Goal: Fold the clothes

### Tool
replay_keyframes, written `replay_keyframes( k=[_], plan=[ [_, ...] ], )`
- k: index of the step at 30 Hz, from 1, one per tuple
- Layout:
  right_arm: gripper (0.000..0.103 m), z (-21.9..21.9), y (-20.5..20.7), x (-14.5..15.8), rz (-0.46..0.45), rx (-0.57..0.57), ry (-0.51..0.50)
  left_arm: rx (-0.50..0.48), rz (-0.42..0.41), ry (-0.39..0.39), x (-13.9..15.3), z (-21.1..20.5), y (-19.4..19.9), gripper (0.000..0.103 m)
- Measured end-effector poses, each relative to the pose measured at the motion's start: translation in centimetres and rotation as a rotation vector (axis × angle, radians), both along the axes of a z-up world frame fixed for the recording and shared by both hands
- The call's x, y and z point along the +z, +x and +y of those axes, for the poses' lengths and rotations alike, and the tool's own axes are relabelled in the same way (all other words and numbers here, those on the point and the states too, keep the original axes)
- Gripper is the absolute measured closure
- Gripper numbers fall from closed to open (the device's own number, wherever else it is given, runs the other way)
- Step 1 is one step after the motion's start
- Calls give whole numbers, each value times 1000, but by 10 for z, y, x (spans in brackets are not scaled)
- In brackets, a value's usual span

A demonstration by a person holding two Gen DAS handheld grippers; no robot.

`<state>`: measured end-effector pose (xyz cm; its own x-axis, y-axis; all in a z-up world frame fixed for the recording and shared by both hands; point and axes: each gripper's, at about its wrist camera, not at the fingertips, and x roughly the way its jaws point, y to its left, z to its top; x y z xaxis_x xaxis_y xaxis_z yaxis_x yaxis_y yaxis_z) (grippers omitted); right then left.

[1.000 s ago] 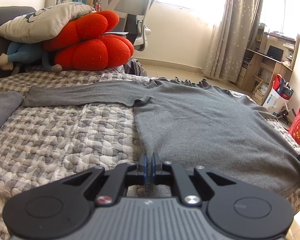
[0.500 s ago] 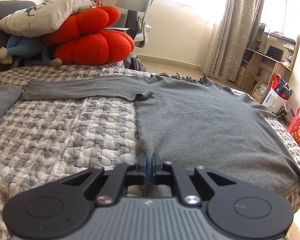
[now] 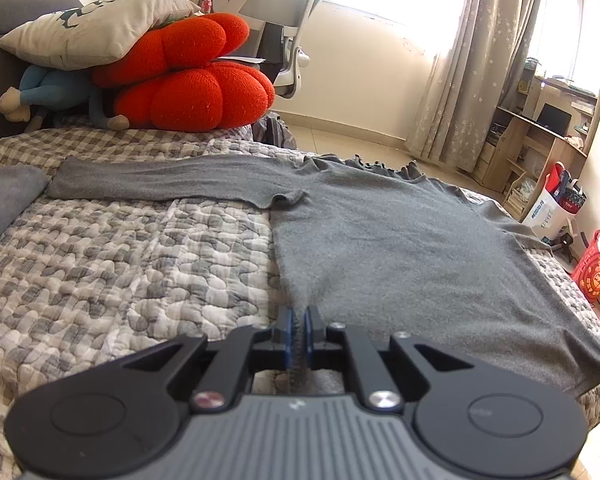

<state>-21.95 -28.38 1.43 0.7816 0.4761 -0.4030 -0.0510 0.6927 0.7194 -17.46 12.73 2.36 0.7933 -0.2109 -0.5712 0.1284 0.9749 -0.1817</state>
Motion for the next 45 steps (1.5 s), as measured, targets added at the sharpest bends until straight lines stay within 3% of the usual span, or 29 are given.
replay_keyframes(
  k=[4, 7, 14, 16, 17, 20, 27, 34, 36, 38, 39, 45],
  plan=[
    [83, -8, -1, -22, 62, -46, -6, 3, 18, -1, -6, 0, 2, 96],
    [73, -16, -8, -31, 69, -52, 40, -3, 39, -4, -11, 1, 3, 96],
    [73, -12, -16, -28, 39, -7, -6, -15, 72, -23, -17, 2, 1, 96],
    [76, -6, -17, -25, 24, 11, -57, -22, 71, -14, -18, -1, 0, 96],
    [85, -1, -16, -23, 22, 20, -98, -25, 71, -6, -19, -2, 0, 96],
    [89, 6, -13, -19, 33, 36, -144, -41, 61, 29, -19, -8, -2, 96],
    [92, -21, -21, 3, 7, 66, 90, -46, 52, -83, 3, 12, -8, 96],
    [93, -31, -8, -15, 145, 39, 109, -29, 108, -71, -15, 9, -6, 97],
    [93, -29, -8, -20, 165, 23, 27, -23, 101, -50, -15, 9, -7, 97],
    [92, -24, -9, -21, 157, 27, -57, -26, 97, -33, -13, 9, -7, 97],
    [87, -24, -10, -22, 145, 36, -44, -23, 102, -34, -12, 8, -7, 97],
    [87, -29, -12, -27, 104, 55, 24, 22, 119, -58, -17, 6, -13, 91]
  ],
)
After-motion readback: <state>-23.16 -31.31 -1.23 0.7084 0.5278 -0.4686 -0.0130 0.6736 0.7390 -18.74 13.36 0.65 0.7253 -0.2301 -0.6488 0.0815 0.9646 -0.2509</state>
